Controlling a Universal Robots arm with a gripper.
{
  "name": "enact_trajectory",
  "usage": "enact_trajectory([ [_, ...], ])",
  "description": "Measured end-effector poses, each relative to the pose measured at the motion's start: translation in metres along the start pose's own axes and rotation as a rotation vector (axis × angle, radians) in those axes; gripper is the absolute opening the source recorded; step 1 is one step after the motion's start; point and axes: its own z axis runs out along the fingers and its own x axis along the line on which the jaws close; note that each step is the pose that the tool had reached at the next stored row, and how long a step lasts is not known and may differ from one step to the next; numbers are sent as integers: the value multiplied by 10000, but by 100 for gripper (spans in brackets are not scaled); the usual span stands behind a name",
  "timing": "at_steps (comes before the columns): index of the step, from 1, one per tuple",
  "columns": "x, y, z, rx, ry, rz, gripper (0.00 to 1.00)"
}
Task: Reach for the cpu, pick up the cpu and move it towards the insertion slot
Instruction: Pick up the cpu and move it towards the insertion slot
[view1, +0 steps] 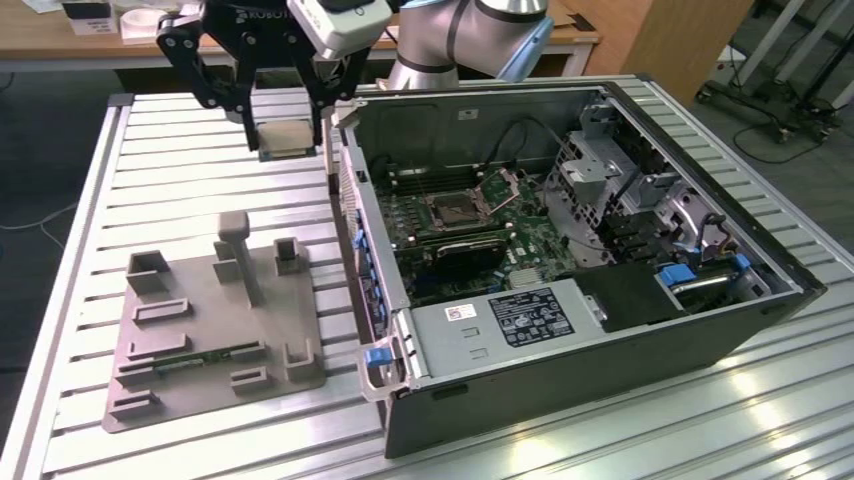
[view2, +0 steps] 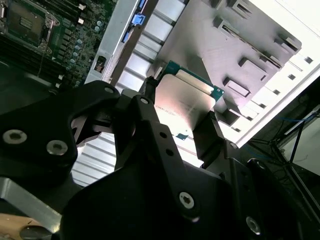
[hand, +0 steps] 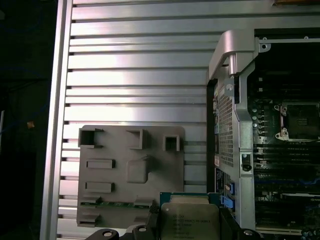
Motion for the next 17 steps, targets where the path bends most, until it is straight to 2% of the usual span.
enact_trajectory([
  [17, -128, 2, 5, 0, -1, 0, 54],
])
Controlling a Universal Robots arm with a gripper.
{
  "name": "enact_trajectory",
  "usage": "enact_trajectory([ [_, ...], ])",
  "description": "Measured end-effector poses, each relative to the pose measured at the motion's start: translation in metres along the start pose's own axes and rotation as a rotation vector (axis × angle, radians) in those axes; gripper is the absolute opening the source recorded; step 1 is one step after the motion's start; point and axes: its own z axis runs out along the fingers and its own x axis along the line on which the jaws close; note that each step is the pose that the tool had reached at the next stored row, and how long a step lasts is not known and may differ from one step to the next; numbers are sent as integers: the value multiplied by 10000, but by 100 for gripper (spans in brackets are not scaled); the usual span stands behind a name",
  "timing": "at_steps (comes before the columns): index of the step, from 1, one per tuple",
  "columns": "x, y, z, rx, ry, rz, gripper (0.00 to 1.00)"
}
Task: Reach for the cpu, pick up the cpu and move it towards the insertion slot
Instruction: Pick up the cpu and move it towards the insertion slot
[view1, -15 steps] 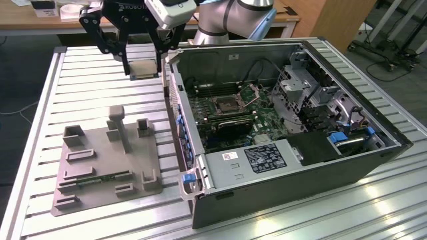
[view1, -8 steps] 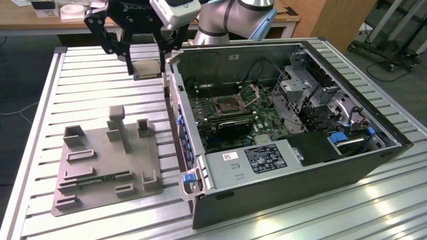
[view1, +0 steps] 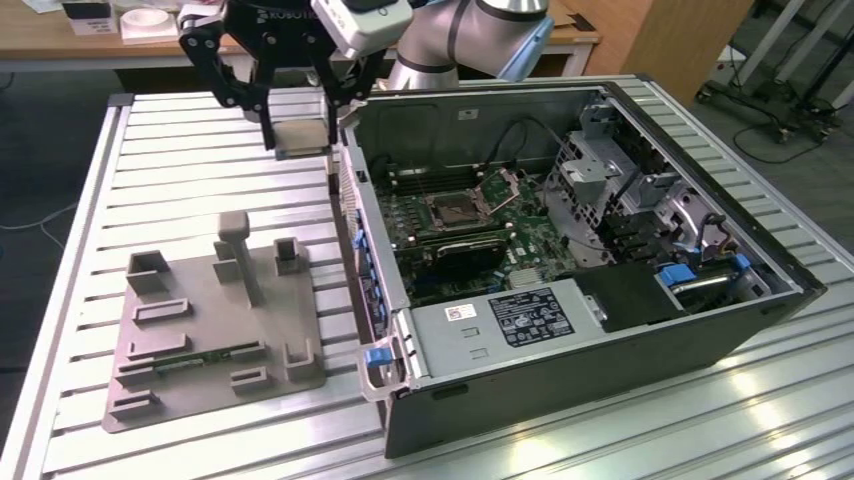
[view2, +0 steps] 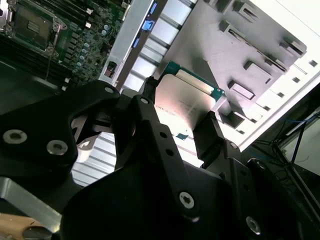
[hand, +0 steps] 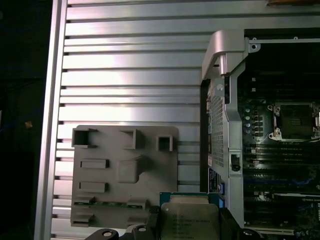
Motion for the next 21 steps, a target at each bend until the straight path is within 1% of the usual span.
enact_trajectory([
  [21, -143, 3, 5, 0, 0, 0, 54],
])
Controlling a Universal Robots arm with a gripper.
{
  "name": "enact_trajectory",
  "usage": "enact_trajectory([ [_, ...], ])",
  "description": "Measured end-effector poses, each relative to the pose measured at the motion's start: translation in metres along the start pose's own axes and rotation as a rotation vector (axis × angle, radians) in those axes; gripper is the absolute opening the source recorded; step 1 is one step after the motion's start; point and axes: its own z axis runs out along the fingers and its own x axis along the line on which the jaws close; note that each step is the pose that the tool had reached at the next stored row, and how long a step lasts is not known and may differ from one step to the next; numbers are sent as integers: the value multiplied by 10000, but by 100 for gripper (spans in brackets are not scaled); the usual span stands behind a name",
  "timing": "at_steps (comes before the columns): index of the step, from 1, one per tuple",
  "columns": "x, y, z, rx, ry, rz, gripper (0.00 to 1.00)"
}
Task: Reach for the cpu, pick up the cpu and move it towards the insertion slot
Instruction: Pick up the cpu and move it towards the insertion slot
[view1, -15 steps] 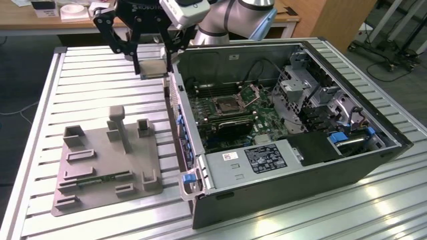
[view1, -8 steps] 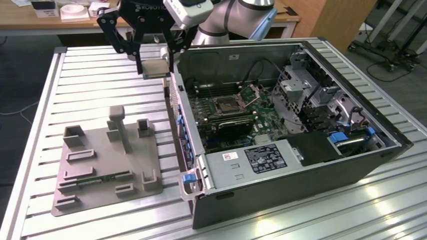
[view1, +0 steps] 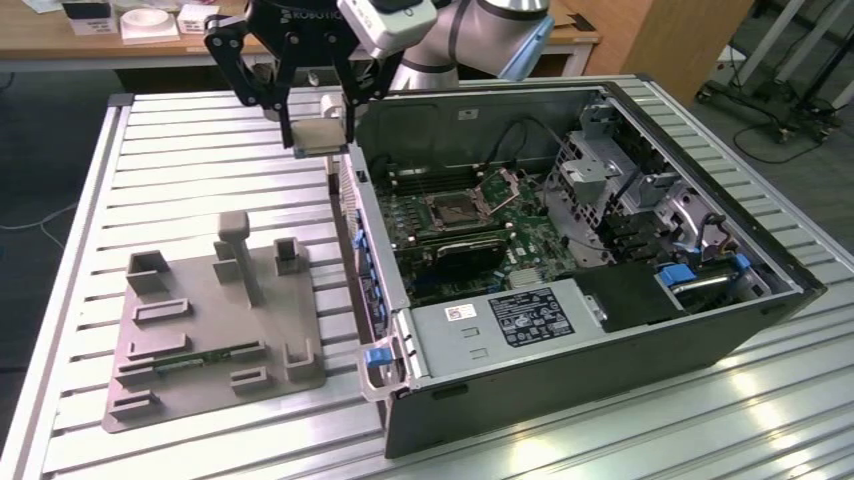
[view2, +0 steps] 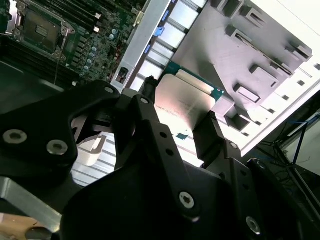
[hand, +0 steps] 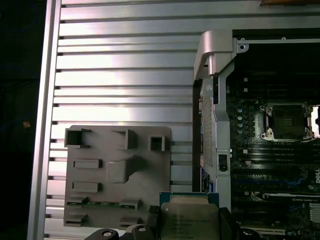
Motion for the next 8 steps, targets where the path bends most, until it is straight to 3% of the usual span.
enact_trajectory([
  [8, -51, 0, 1, 0, 0, 0, 54],
])
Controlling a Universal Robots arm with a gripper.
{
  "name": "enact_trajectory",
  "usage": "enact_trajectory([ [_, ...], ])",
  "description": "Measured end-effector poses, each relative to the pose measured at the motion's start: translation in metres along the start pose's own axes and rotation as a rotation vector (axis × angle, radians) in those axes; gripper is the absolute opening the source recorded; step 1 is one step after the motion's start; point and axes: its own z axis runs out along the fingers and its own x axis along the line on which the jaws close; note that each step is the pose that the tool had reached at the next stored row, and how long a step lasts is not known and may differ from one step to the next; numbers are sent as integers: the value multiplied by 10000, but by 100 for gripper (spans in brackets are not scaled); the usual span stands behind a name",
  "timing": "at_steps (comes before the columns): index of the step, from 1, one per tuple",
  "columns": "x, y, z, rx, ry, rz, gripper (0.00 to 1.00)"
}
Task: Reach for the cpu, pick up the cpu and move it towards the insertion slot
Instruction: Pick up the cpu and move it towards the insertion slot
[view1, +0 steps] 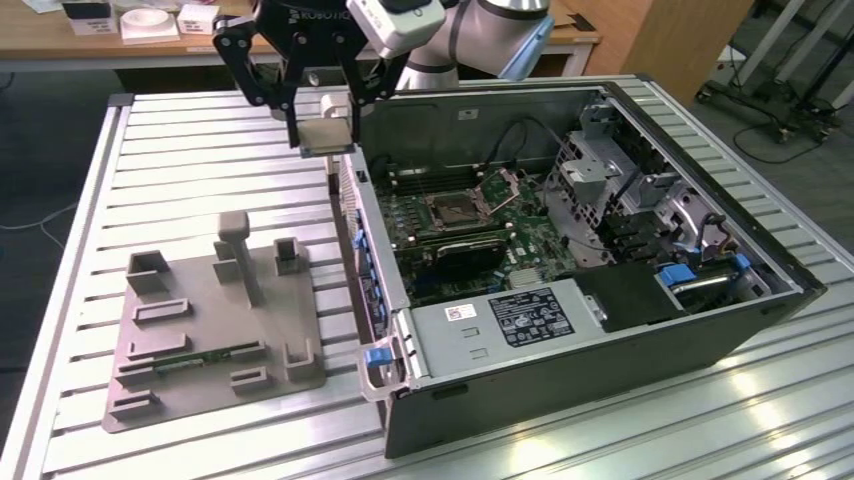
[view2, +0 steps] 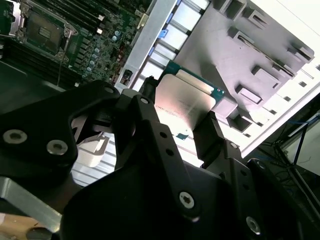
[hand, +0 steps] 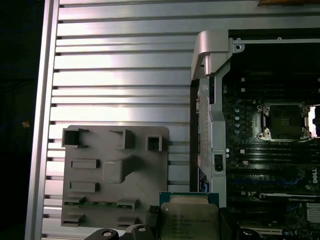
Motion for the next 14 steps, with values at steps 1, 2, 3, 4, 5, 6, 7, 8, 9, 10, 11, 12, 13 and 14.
enact_trajectory([
  [1, -5, 0, 0, 0, 0, 0, 54],
  [2, -9, 0, 0, 0, 0, 0, 54],
  [3, -14, 0, 0, 0, 0, 0, 54],
  [4, -19, 0, 0, 1, 0, 0, 54],
  [5, -22, 0, 0, 1, 0, 0, 54],
  [6, -26, 0, 1, 0, 0, 1, 54],
  [7, -29, 0, 1, 0, -1, 0, 54],
  [8, -32, 0, 0, 1, 0, 0, 54],
  [9, -34, 0, 1, 0, -1, 0, 54],
  [10, -36, 0, 1, 0, 0, 0, 54],
  [11, -38, 0, 1, 1, 0, 0, 54],
  [12, -41, 0, 1, 0, 0, 0, 54],
  [13, -43, 0, 1, 0, 0, 0, 54],
  [14, -44, 0, 1, 0, 0, 0, 54],
])
